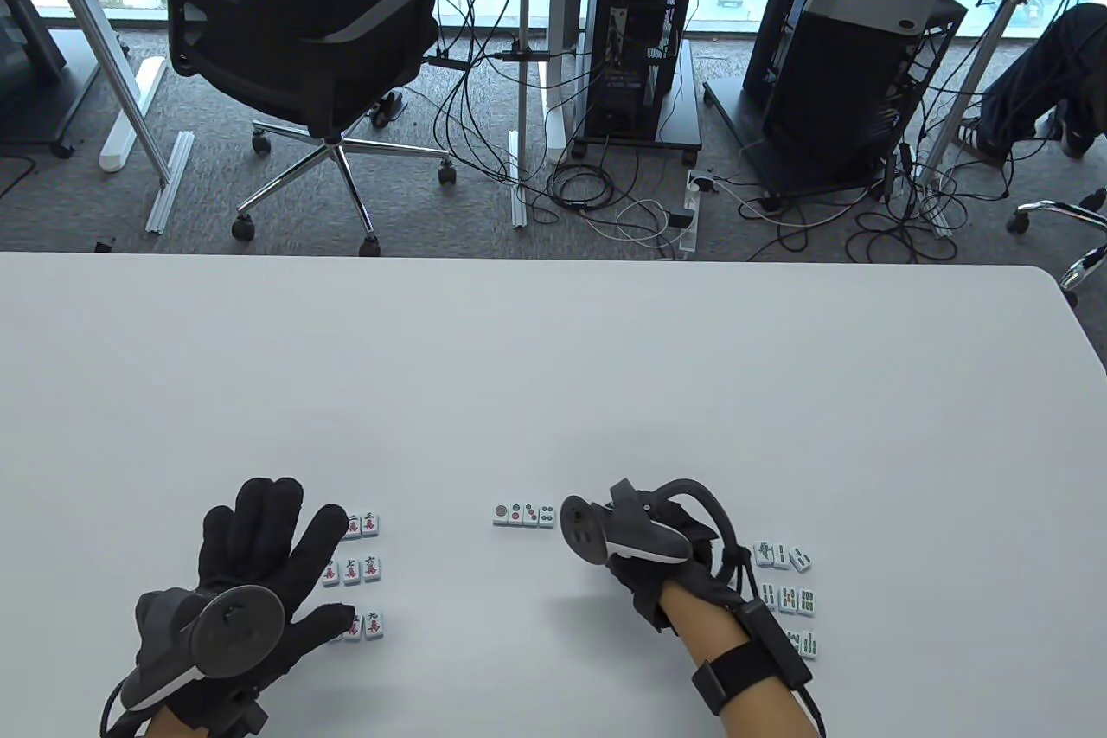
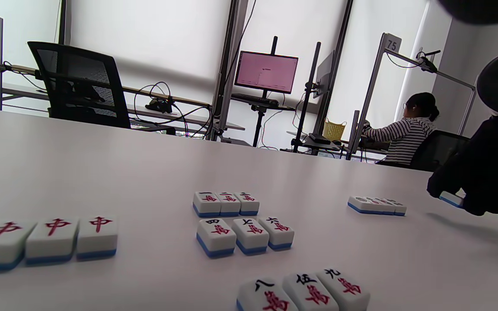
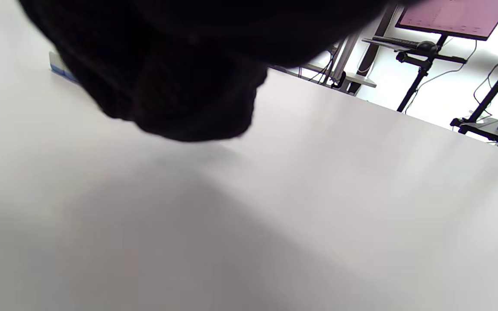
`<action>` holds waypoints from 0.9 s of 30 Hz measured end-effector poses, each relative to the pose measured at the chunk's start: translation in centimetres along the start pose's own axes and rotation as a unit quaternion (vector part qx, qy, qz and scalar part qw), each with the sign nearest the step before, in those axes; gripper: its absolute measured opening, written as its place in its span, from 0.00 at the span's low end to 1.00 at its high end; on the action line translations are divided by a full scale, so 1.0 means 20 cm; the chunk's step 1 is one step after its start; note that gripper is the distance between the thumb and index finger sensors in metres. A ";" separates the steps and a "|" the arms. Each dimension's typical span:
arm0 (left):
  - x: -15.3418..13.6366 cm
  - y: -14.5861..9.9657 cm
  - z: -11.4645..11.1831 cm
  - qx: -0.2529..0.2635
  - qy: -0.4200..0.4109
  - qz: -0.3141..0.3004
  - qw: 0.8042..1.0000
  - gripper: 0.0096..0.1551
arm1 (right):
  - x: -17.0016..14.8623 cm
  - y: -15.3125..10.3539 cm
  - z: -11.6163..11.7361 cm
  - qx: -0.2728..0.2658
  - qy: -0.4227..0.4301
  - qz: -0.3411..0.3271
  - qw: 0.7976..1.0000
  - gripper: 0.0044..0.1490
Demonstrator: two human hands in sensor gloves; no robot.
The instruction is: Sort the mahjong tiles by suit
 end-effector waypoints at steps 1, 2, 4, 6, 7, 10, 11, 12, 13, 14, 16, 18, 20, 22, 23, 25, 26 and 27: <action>0.00 0.00 0.00 0.001 -0.001 -0.001 1.000 0.54 | 0.02 0.02 0.00 -0.001 -0.003 -0.001 1.000 0.37; 0.00 0.00 0.00 0.002 -0.002 -0.001 1.000 0.54 | 0.05 0.06 0.00 0.000 -0.007 0.001 1.000 0.37; 0.00 0.00 0.01 0.005 -0.004 -0.002 1.000 0.54 | 0.08 0.11 0.00 0.008 -0.012 0.001 1.000 0.37; 0.01 -0.01 0.01 0.008 -0.004 -0.005 1.000 0.54 | 0.12 0.15 0.01 0.016 -0.022 0.007 1.000 0.37; 0.01 -0.01 0.02 0.010 -0.004 -0.006 1.000 0.54 | 0.13 0.17 0.02 0.021 -0.027 0.008 0.999 0.37; 0.01 -0.01 0.02 0.013 -0.005 -0.009 1.000 0.54 | 0.16 0.20 0.03 0.027 -0.041 0.016 0.999 0.36; 0.01 -0.01 0.02 0.014 -0.004 -0.009 1.000 0.54 | 0.16 0.20 0.03 0.030 -0.043 0.017 0.998 0.36; 0.01 -0.01 0.02 0.014 -0.004 -0.009 1.000 0.54 | 0.17 0.21 0.04 0.033 -0.044 0.018 0.998 0.36; 0.01 -0.01 0.02 0.014 -0.004 -0.010 1.000 0.54 | 0.17 0.21 0.05 0.039 -0.044 0.020 0.998 0.36; 0.01 -0.01 0.02 0.015 -0.004 -0.010 1.000 0.54 | 0.17 0.22 0.06 0.040 -0.043 0.020 0.998 0.36; 0.01 -0.01 0.02 0.015 -0.004 -0.010 1.000 0.54 | 0.17 0.22 0.06 0.041 -0.042 0.019 0.998 0.35; 0.01 -0.01 0.02 0.015 -0.004 -0.010 1.000 0.54 | 0.16 0.21 0.06 0.039 -0.039 0.019 0.998 0.35; 0.01 -0.01 0.02 0.013 -0.003 -0.011 1.000 0.54 | 0.15 0.21 0.06 0.038 -0.038 0.017 0.998 0.36; 0.02 -0.01 0.02 0.012 -0.002 -0.011 1.000 0.54 | 0.15 0.20 0.05 0.031 -0.037 0.014 0.999 0.37; 0.02 -0.01 0.02 0.012 -0.002 -0.011 1.000 0.54 | 0.14 0.19 0.05 0.026 -0.036 0.015 0.999 0.38; 0.02 -0.01 0.02 0.012 -0.002 -0.011 1.000 0.54 | 0.12 0.15 0.02 0.013 -0.030 0.014 0.999 0.40; 0.02 -0.01 0.02 0.011 -0.002 -0.010 1.000 0.54 | 0.11 0.14 0.01 0.010 -0.028 0.016 0.999 0.40; 0.02 -0.01 0.02 0.011 -0.002 -0.010 1.000 0.54 | 0.09 0.12 -0.01 0.008 -0.027 0.018 0.999 0.40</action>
Point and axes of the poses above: the tracker on the back of each hand, its own x axis roughly to the thumb side, its own y axis roughly from the wrist to the fingertips, z = x × y, the point moved 4 cm from there along y, roughly from the wrist to the fingertips, and after that the axes turned 5 degrees about y, right-handed, at the moved point
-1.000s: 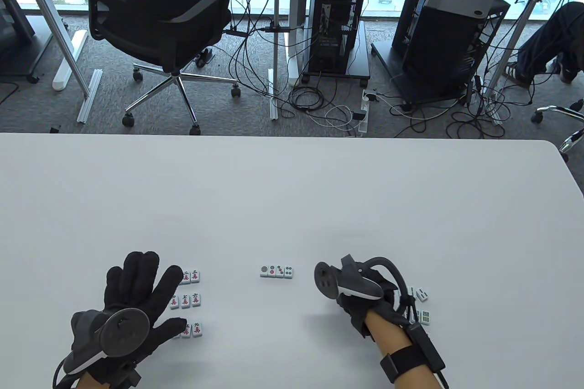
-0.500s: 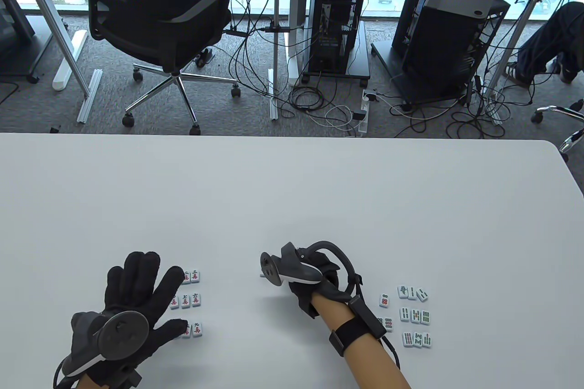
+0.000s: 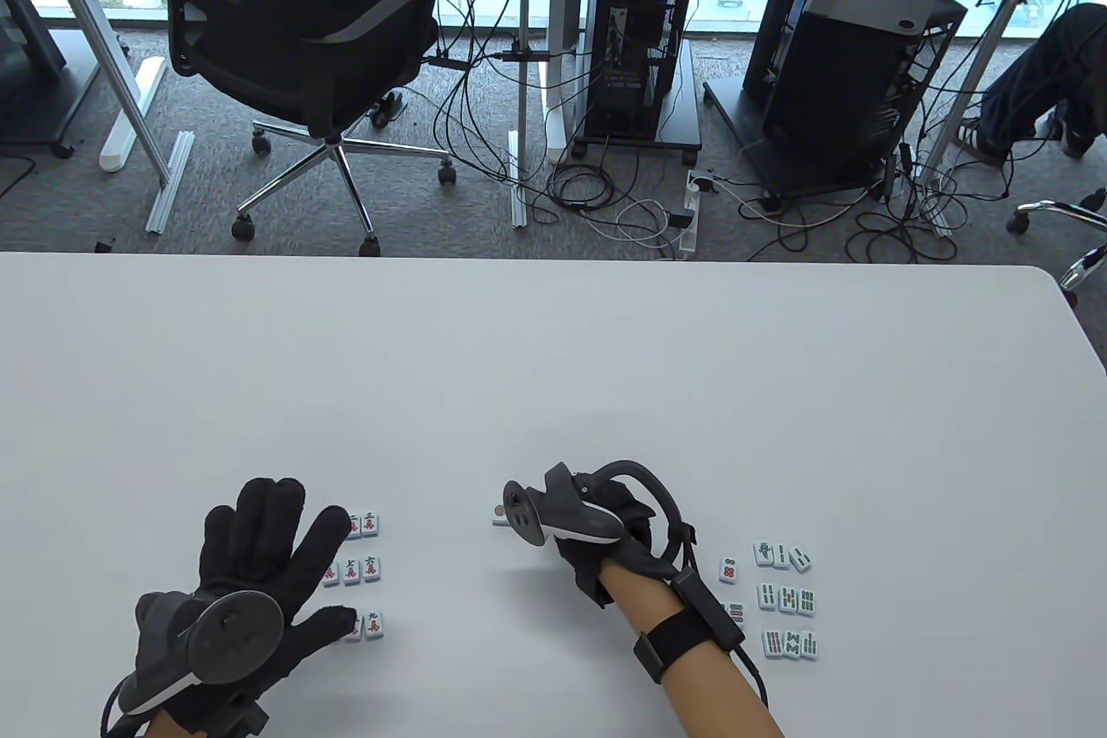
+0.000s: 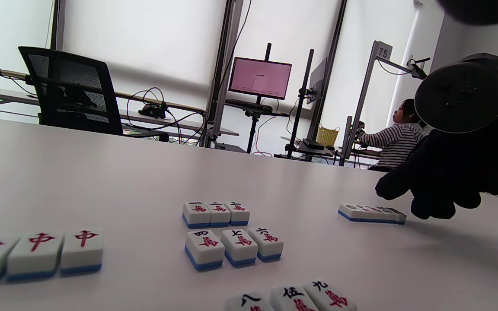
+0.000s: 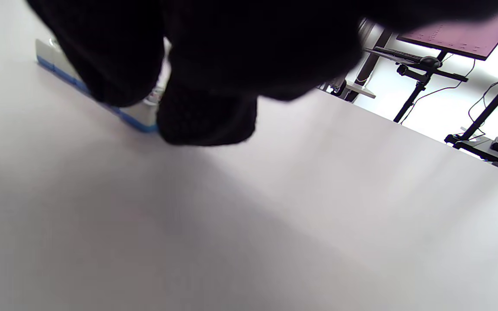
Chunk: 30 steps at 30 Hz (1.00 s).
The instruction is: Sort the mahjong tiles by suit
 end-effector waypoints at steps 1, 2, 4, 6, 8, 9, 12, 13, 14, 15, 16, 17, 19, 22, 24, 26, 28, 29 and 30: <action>0.00 0.00 0.00 0.000 0.000 0.000 1.000 0.54 | -0.03 -0.03 -0.01 -0.001 -0.001 0.002 1.000 0.41; 0.00 0.00 0.00 0.000 0.000 0.000 1.000 0.54 | -0.06 -0.05 -0.02 0.000 -0.004 0.006 1.000 0.41; 0.00 0.00 0.00 -0.001 0.000 0.000 1.000 0.54 | -0.15 -0.11 -0.02 0.007 -0.015 0.022 1.000 0.41; 0.00 0.00 0.00 -0.002 0.000 0.000 1.000 0.54 | -0.24 -0.16 -0.01 0.022 -0.021 0.035 0.999 0.40; 0.00 0.00 0.00 -0.002 0.001 0.000 1.000 0.54 | -0.34 -0.22 0.00 0.037 -0.024 0.054 0.998 0.40; 0.00 0.00 0.00 -0.002 0.001 0.001 1.000 0.54 | -0.40 -0.25 0.02 0.046 -0.027 0.062 0.997 0.39; 0.00 0.00 0.00 -0.002 0.002 0.001 1.000 0.54 | -0.52 -0.33 0.09 0.081 -0.025 0.071 0.994 0.39; 0.00 0.00 0.00 -0.004 0.003 0.002 1.000 0.54 | -0.56 -0.36 0.11 0.090 -0.023 0.081 0.992 0.39; 0.00 0.00 0.00 -0.005 0.004 0.002 1.000 0.54 | -0.58 -0.38 0.14 0.096 -0.023 0.086 0.991 0.40; 0.00 0.00 0.00 -0.006 0.004 0.003 1.000 0.54 | -0.60 -0.40 0.17 0.101 -0.026 0.090 0.990 0.40; 0.00 0.00 -0.01 -0.008 0.004 0.004 1.000 0.54 | -0.61 -0.42 0.19 0.103 -0.028 0.093 0.990 0.41; 0.00 0.00 -0.01 -0.010 0.005 0.004 1.000 0.54 | -0.63 -0.43 0.21 0.105 -0.031 0.098 0.989 0.41; 0.00 0.01 -0.02 -0.013 0.007 0.006 1.000 0.54 | -0.64 -0.44 0.25 0.108 -0.030 0.103 0.988 0.41; 0.00 0.01 -0.03 -0.019 0.007 0.008 1.000 0.54 | -0.65 -0.45 0.29 0.113 -0.035 0.108 0.987 0.41; 0.00 0.01 -0.03 -0.021 0.007 0.009 1.000 0.54 | -0.65 -0.45 0.31 0.116 -0.033 0.109 0.987 0.41; 0.00 0.01 -0.03 -0.022 0.006 0.009 1.000 0.54 | -0.65 -0.44 0.32 0.111 -0.031 0.110 0.987 0.40; 0.00 0.02 -0.03 -0.024 0.005 0.009 1.000 0.54 | -0.65 -0.42 0.33 0.097 -0.026 0.107 0.989 0.39; 0.00 0.02 -0.04 -0.025 0.005 0.009 1.000 0.54 | -0.65 -0.42 0.33 0.088 -0.025 0.104 0.990 0.38; 0.00 0.02 -0.04 -0.028 0.005 0.009 1.000 0.54 | -0.65 -0.41 0.33 0.084 -0.023 0.104 0.991 0.38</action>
Point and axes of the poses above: the tracker on the back of each hand, its own x axis roughly to the thumb side, its own y axis roughly from the wrist to the fingertips, z = x × y, the point moved 4 cm from there along y, roughly from the wrist to the fingertips, and after that the axes turned 5 degrees about y, right-handed, at the moved point
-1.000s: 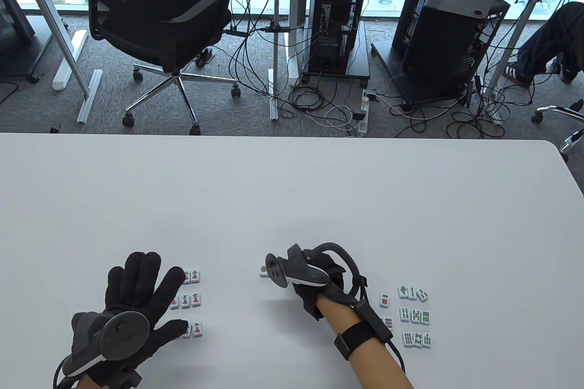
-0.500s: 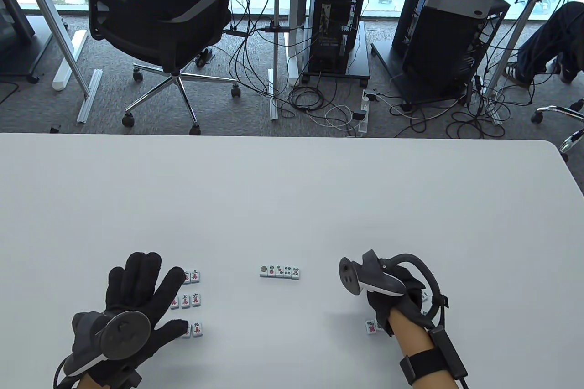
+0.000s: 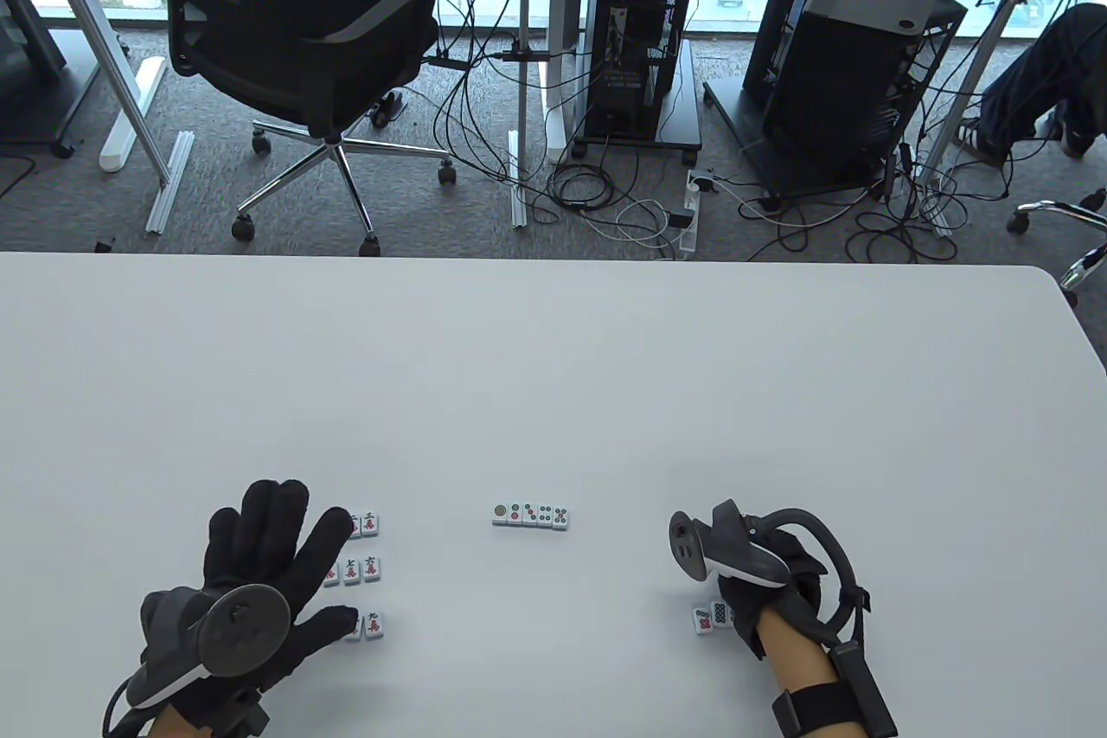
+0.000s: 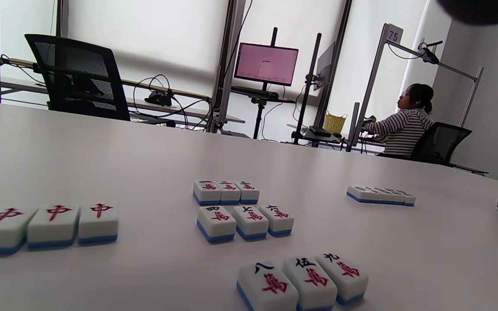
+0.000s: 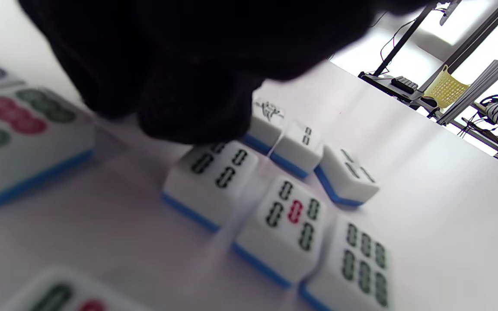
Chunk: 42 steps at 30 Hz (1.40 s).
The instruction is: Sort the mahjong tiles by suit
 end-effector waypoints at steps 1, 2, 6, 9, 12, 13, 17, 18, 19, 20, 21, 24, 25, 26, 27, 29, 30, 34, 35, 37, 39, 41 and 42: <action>0.00 0.00 0.00 -0.001 0.000 0.000 1.000 0.54 | 0.00 0.01 0.00 0.001 0.003 0.001 1.000 0.37; 0.00 0.00 0.00 -0.002 0.000 -0.001 1.000 0.54 | 0.00 0.01 0.00 0.001 0.009 0.000 1.000 0.37; 0.00 0.00 0.00 0.001 -0.002 0.001 1.000 0.54 | 0.01 0.04 -0.01 0.004 0.025 -0.005 1.000 0.38; 0.00 0.00 0.01 0.003 -0.005 0.000 1.000 0.54 | 0.04 0.06 -0.09 -0.031 0.054 -0.009 0.998 0.38; -0.01 0.00 0.01 0.004 -0.005 0.000 1.000 0.54 | 0.11 0.08 -0.19 -0.087 0.084 -0.024 0.992 0.38; -0.01 0.00 0.01 0.004 -0.004 0.000 1.000 0.54 | 0.16 0.09 -0.23 -0.103 0.090 -0.032 0.990 0.38; -0.01 0.00 0.01 0.008 -0.006 -0.001 1.000 0.54 | 0.34 0.14 -0.33 -0.143 0.083 -0.073 0.984 0.38; -0.01 0.00 0.01 0.009 -0.006 -0.001 1.000 0.54 | 0.39 0.15 -0.34 -0.144 0.084 -0.084 0.982 0.38; -0.01 0.00 0.01 0.010 -0.006 -0.001 1.000 0.54 | 0.45 0.18 -0.35 -0.136 0.085 -0.092 0.983 0.38; -0.01 0.00 0.01 0.010 -0.007 -0.001 1.000 0.54 | 0.49 0.20 -0.35 -0.124 0.083 -0.096 0.984 0.38; -0.01 0.00 0.01 0.011 -0.007 -0.001 1.000 0.54 | 0.52 0.21 -0.35 -0.114 0.079 -0.098 0.986 0.38; -0.01 0.00 0.02 0.013 -0.008 -0.001 1.000 0.54 | 0.60 0.26 -0.35 -0.087 0.058 -0.101 0.989 0.37; -0.02 0.00 0.02 0.014 -0.009 -0.001 1.000 0.54 | 0.62 0.27 -0.35 -0.080 0.052 -0.104 0.990 0.37; -0.02 -0.01 0.02 0.015 -0.009 -0.001 1.000 0.54 | 0.64 0.28 -0.35 -0.076 0.050 -0.104 0.990 0.37; -0.02 -0.01 0.02 0.016 -0.009 -0.001 1.000 0.54 | 0.65 0.29 -0.36 -0.073 0.050 -0.108 0.990 0.36; -0.01 -0.01 0.02 0.018 -0.008 -0.004 1.000 0.53 | 0.67 0.30 -0.36 -0.060 0.052 -0.108 0.991 0.36; -0.01 -0.01 0.02 0.018 -0.008 -0.005 1.000 0.53 | 0.68 0.31 -0.36 -0.056 0.051 -0.109 0.991 0.36; -0.01 -0.01 0.03 0.020 -0.006 -0.006 1.000 0.53 | 0.68 0.31 -0.34 -0.045 0.046 -0.104 0.993 0.36; -0.01 -0.01 0.03 0.020 -0.007 -0.006 1.000 0.53 | 0.68 0.31 -0.34 -0.049 0.044 -0.104 0.992 0.36; -0.01 -0.01 0.03 0.021 -0.007 -0.007 1.000 0.53 | 0.68 0.30 -0.34 -0.050 0.039 -0.108 0.992 0.37; -0.01 -0.01 0.03 0.020 -0.006 -0.007 1.000 0.53 | 0.67 0.28 -0.35 -0.053 0.037 -0.110 0.992 0.38; -0.01 -0.01 0.03 0.020 -0.006 -0.008 1.000 0.53 | 0.65 0.25 -0.37 -0.064 0.039 -0.111 0.991 0.40; -0.01 -0.01 0.03 0.020 -0.006 -0.008 1.000 0.53 | 0.63 0.23 -0.38 -0.070 0.042 -0.109 0.991 0.40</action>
Point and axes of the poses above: the tracker on the back of each hand, its own x axis roughly to the thumb side, its own y axis roughly from the wrist to the fingertips, z = x × y, the point moved 4 cm from there along y, roughly from the wrist to the fingertips, and after that the axes turned 5 degrees about y, right-handed, at the moved point
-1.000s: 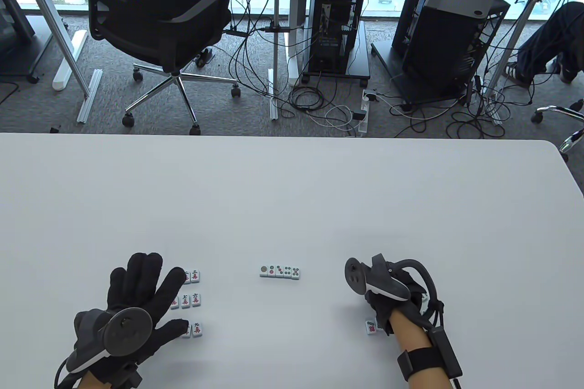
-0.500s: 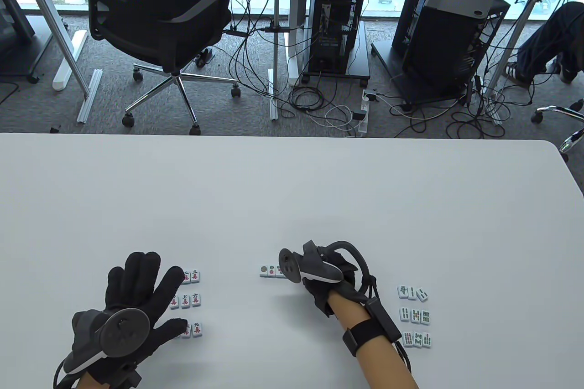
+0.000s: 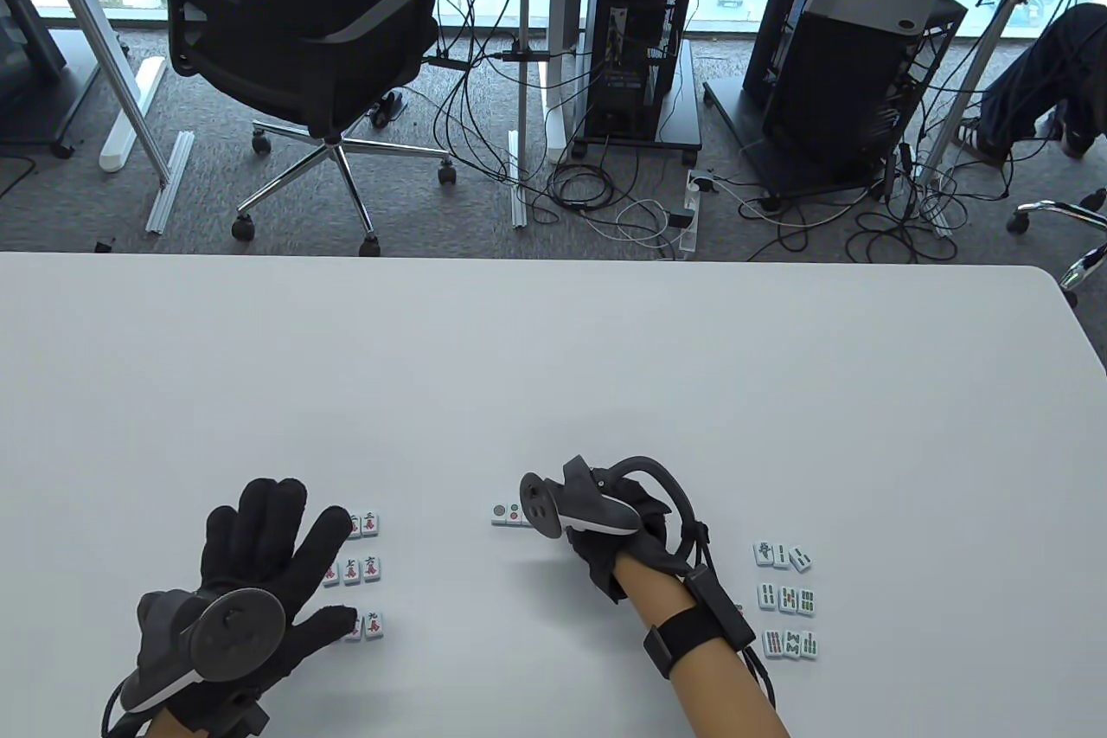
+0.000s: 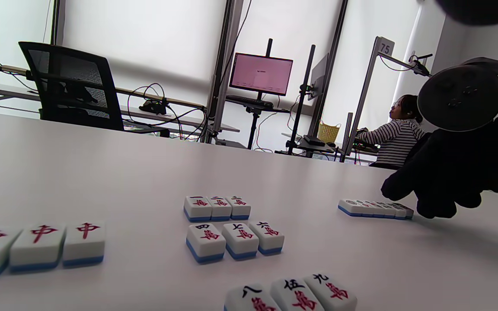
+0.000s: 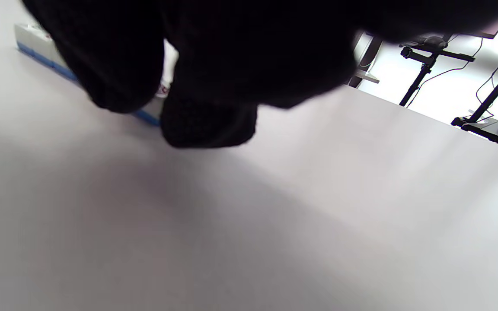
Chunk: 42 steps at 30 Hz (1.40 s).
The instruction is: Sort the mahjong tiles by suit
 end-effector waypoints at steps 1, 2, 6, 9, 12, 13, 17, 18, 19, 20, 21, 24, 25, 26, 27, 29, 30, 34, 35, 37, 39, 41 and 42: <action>0.00 0.00 0.00 0.000 0.000 0.000 1.000 0.53 | -0.01 -0.02 -0.01 -0.003 0.002 0.001 1.000 0.41; 0.00 0.00 0.00 0.000 0.000 0.000 1.000 0.53 | -0.03 -0.04 -0.02 -0.006 0.002 0.003 1.000 0.41; 0.00 0.00 0.00 0.000 0.001 -0.001 1.000 0.53 | -0.12 -0.16 -0.06 -0.009 -0.013 0.011 1.000 0.41; 0.00 0.00 0.00 0.000 0.001 -0.001 1.000 0.53 | -0.19 -0.26 -0.05 0.001 -0.020 0.019 1.000 0.41; 0.00 0.00 0.00 -0.002 0.002 -0.002 1.000 0.53 | -0.25 -0.37 -0.03 -0.002 -0.013 0.017 1.000 0.40; 0.01 0.00 0.00 -0.003 0.003 -0.002 1.000 0.53 | -0.26 -0.41 -0.01 0.001 -0.006 0.011 1.000 0.40; 0.01 0.00 -0.02 -0.010 0.003 0.000 1.000 0.53 | -0.31 -0.54 0.10 0.034 0.010 0.014 0.999 0.40; 0.01 0.01 -0.02 -0.012 0.003 0.000 1.000 0.53 | -0.32 -0.56 0.13 0.041 0.008 0.015 0.999 0.40; 0.01 0.01 -0.03 -0.014 0.004 0.000 1.000 0.53 | -0.33 -0.59 0.16 0.049 0.004 0.016 0.999 0.41; 0.01 0.01 -0.03 -0.017 0.005 0.001 1.000 0.54 | -0.33 -0.61 0.19 0.057 -0.001 0.016 0.998 0.41; 0.01 0.01 -0.04 -0.018 0.006 0.001 1.000 0.53 | -0.33 -0.62 0.20 0.062 -0.002 0.016 0.998 0.41; 0.01 0.01 -0.05 -0.022 0.007 0.003 1.000 0.53 | -0.35 -0.65 0.25 0.065 0.004 0.021 0.998 0.43; 0.01 0.01 -0.05 -0.023 0.007 0.003 1.000 0.53 | -0.35 -0.66 0.26 0.060 0.002 0.026 0.998 0.43; 0.01 0.01 -0.05 -0.024 0.007 0.003 1.000 0.53 | -0.35 -0.66 0.26 0.057 -0.001 0.025 0.998 0.43; 0.01 0.01 -0.05 -0.025 0.007 0.004 1.000 0.53 | -0.34 -0.67 0.26 0.047 -0.010 0.021 0.999 0.42; 0.02 0.01 -0.05 -0.028 0.007 0.004 1.000 0.53 | -0.33 -0.66 0.27 0.026 -0.027 0.014 0.999 0.42; 0.02 0.01 -0.05 -0.028 0.007 0.004 1.000 0.53 | -0.32 -0.66 0.28 0.024 -0.035 0.012 0.999 0.41; 0.02 0.02 -0.05 -0.027 0.006 0.004 1.000 0.53 | -0.30 -0.63 0.28 0.025 -0.036 0.012 0.999 0.38; 0.02 0.02 -0.05 -0.026 0.005 0.004 1.000 0.53 | -0.30 -0.63 0.28 0.028 -0.034 0.014 0.999 0.38; 0.01 0.02 -0.05 -0.025 0.004 0.004 1.000 0.53 | -0.29 -0.60 0.27 0.042 -0.033 0.010 0.999 0.38; 0.01 0.02 -0.04 -0.023 0.004 0.003 1.000 0.53 | -0.29 -0.57 0.24 0.048 -0.025 0.010 0.998 0.38; 0.01 0.02 -0.04 -0.021 0.003 0.003 1.000 0.53 | -0.29 -0.52 0.20 0.029 -0.003 0.014 0.999 0.38; 0.01 0.02 -0.04 -0.021 0.002 0.003 1.000 0.53 | -0.28 -0.49 0.16 0.008 0.011 0.015 1.000 0.38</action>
Point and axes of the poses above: the tracker on the back of each hand, its own x axis roughly to the thumb side, its own y axis roughly from the wrist to the fingertips, z = x × y, the point moved 4 cm from there along y, roughly from the wrist to the fingertips, and after that the axes turned 5 degrees about y, right-handed, at the moved point
